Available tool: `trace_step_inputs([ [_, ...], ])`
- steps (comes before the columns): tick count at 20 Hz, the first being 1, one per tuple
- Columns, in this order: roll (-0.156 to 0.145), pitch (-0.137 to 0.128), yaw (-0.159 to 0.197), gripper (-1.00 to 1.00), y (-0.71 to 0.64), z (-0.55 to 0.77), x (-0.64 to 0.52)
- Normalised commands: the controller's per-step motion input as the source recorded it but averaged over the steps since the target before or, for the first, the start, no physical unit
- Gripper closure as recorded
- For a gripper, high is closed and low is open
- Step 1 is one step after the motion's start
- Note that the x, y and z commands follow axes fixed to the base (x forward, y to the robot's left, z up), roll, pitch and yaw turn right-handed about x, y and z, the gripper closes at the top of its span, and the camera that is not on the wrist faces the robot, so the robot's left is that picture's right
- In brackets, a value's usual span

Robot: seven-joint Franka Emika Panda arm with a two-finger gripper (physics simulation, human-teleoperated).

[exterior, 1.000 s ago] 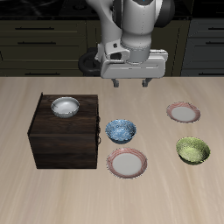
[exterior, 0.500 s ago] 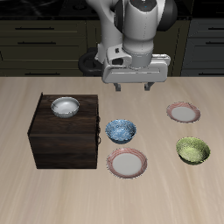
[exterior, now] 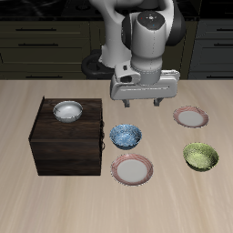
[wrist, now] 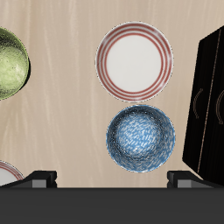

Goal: Place the blue bowl onto the plate that is on the left side of the table

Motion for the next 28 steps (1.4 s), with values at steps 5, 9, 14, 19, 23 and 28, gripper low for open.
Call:
trace_step_inputs([
  [5,0.016,0.039,-0.02,-1.0,0.04,-0.25,0.02],
  [9,0.023,0.005,-0.036,-1.0,0.01,-0.13,-0.13],
  [14,0.025,-0.008,-0.012,-1.0,0.05,-0.1,-0.07],
  [19,0.014,-0.051,-0.021,-1.0,-0.04,-0.09,-0.07],
  [23,0.001,-0.014,-0.007,-1.0,0.0,-0.2,0.01],
  [28,0.004,0.022,-0.004,-1.0,0.02,-0.28,0.02],
])
